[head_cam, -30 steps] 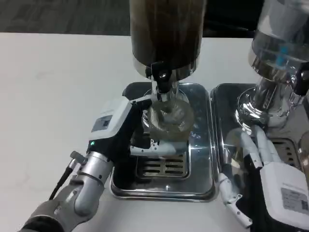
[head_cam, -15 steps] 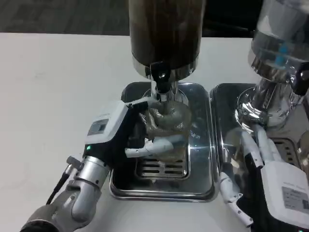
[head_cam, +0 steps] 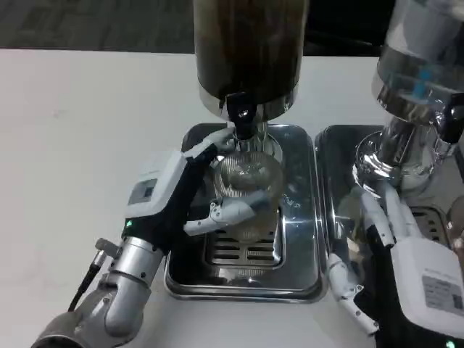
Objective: Grasp the cup under the faucet to collect the drink, then remove the cup.
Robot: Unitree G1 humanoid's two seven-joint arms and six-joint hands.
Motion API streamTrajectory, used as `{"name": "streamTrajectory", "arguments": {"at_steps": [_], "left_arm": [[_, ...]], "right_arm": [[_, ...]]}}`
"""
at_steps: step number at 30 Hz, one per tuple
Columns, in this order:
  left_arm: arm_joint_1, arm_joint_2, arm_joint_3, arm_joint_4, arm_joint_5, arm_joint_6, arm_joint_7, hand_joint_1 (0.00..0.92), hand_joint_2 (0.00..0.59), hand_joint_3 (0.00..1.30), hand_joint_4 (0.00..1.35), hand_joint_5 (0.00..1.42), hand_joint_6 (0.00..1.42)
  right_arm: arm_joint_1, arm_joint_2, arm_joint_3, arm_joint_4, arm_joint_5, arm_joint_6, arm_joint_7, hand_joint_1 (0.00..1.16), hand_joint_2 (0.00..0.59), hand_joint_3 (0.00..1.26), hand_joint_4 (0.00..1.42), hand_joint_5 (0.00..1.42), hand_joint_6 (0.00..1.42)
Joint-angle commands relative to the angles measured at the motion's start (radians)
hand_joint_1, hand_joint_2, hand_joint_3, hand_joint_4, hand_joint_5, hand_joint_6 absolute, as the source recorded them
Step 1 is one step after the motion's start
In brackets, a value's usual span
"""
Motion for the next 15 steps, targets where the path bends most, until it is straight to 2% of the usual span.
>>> {"name": "streamTrajectory", "arguments": {"at_steps": [1, 8, 10, 14, 15], "left_arm": [[0.043, 0.038, 0.041, -0.057, -0.031, -0.053, 0.017, 0.005, 0.000, 0.23, 0.38, 0.64, 0.87], [0.151, 0.102, 0.098, -0.189, -0.052, -0.091, -0.002, 0.000, 0.000, 0.21, 0.35, 0.64, 0.86], [0.199, 0.119, 0.119, -0.243, -0.072, -0.098, -0.035, 0.000, 0.000, 0.12, 0.22, 0.50, 0.63], [0.302, 0.152, 0.167, -0.376, -0.200, -0.141, -0.177, 0.000, 0.000, 0.04, 0.06, 0.29, 0.31], [0.324, 0.156, 0.179, -0.416, -0.240, -0.145, -0.219, 0.000, 0.017, 0.03, 0.04, 0.27, 0.26]], "right_arm": [[-0.007, -0.010, -0.001, 0.015, 0.010, -0.011, 0.002, 0.14, 0.506, 0.11, 0.00, 0.06, 0.27], [-0.036, -0.033, -0.010, 0.032, 0.026, -0.025, 0.020, 0.14, 0.506, 0.11, 0.00, 0.06, 0.27], [-0.044, -0.044, -0.012, 0.033, 0.033, -0.027, 0.029, 0.15, 0.490, 0.11, 0.00, 0.04, 0.20], [-0.059, -0.060, -0.010, 0.037, 0.043, -0.041, 0.048, 0.18, 0.483, 0.09, 0.00, 0.02, 0.14], [-0.062, -0.062, -0.010, 0.038, 0.046, -0.048, 0.048, 0.18, 0.483, 0.09, 0.00, 0.02, 0.14]]}}
